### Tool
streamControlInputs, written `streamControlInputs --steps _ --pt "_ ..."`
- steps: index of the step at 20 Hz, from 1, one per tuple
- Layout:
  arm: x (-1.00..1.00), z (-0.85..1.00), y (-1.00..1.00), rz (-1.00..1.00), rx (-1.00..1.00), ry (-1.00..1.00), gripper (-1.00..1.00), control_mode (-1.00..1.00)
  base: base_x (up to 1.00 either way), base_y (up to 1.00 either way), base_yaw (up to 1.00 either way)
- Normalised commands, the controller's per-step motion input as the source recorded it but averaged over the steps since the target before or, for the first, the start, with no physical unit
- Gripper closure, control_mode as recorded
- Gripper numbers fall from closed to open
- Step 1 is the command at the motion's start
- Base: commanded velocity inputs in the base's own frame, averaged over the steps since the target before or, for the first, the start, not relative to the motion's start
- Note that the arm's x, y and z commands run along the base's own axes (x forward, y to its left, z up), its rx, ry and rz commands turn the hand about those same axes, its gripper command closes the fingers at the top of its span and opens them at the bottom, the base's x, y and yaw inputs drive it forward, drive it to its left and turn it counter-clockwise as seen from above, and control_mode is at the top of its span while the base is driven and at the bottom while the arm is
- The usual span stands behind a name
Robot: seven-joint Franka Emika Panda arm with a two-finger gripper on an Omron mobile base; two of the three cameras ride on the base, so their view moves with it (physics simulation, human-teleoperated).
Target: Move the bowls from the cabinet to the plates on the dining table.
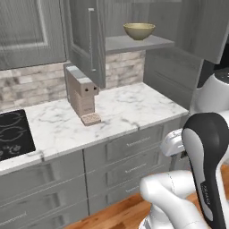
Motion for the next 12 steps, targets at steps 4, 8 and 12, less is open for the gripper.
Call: streamControlInputs --steps 4,8,12 --pt "0.00 0.00 0.00 0.00 0.00 0.00 -1.00 1.00 0.38 -0.44 0.10" --pt "0.00 0.00 0.00 0.00 0.00 0.00 -1.00 1.00 0.37 -0.63 0.01" --pt "0.00 0.00 0.00 0.00 0.00 0.00 -1.00 1.00 0.39 -0.43 0.02"
